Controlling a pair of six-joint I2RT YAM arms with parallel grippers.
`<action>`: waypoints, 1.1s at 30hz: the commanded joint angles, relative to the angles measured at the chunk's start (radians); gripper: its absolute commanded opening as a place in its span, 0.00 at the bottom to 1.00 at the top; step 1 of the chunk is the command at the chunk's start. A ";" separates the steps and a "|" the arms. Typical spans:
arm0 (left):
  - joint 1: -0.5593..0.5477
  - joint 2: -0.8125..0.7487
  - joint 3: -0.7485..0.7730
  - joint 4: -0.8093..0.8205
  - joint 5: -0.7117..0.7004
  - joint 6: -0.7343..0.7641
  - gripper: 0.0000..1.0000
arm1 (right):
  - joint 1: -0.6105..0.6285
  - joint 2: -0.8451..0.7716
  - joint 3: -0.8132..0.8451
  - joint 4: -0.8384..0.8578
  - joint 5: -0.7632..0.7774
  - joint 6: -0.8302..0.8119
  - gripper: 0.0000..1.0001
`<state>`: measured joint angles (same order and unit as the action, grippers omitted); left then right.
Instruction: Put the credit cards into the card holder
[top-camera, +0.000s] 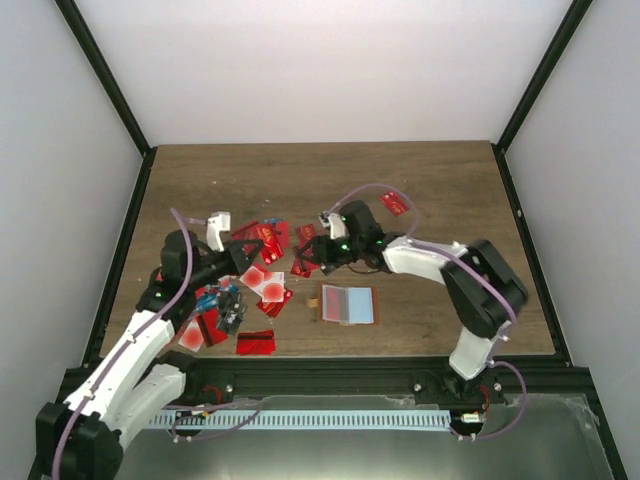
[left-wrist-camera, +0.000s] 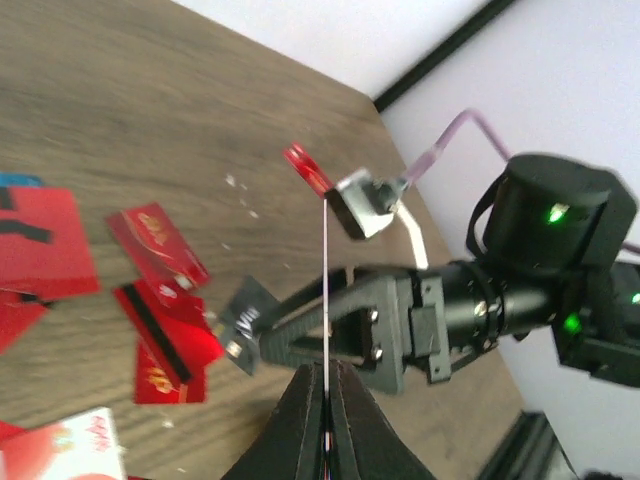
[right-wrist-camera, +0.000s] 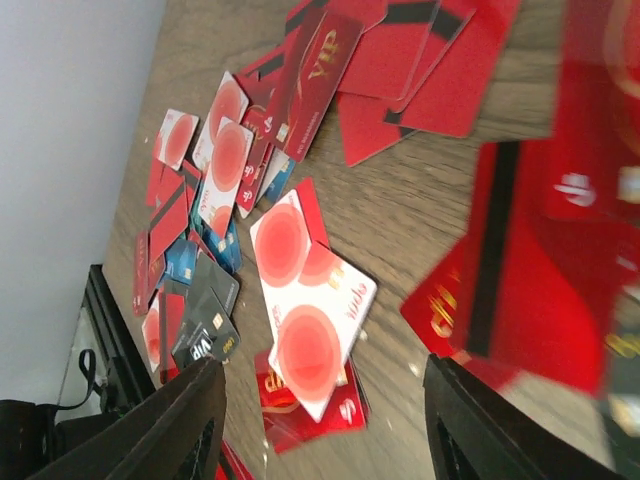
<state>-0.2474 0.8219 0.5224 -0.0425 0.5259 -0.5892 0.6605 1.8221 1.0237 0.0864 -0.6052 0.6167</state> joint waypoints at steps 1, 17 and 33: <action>-0.153 0.005 0.034 -0.066 -0.061 -0.068 0.04 | -0.036 -0.218 -0.128 -0.145 0.235 -0.013 0.57; -0.718 0.495 0.189 0.121 -0.279 -0.270 0.04 | -0.041 -0.855 -0.634 -0.385 0.677 0.329 0.57; -0.719 0.680 0.147 0.232 -0.444 -0.320 0.04 | -0.041 -0.796 -0.765 -0.185 0.571 0.350 0.53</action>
<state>-0.9691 1.4864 0.6651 0.1699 0.1329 -0.9138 0.6239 0.9958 0.2741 -0.1436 -0.0185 0.9627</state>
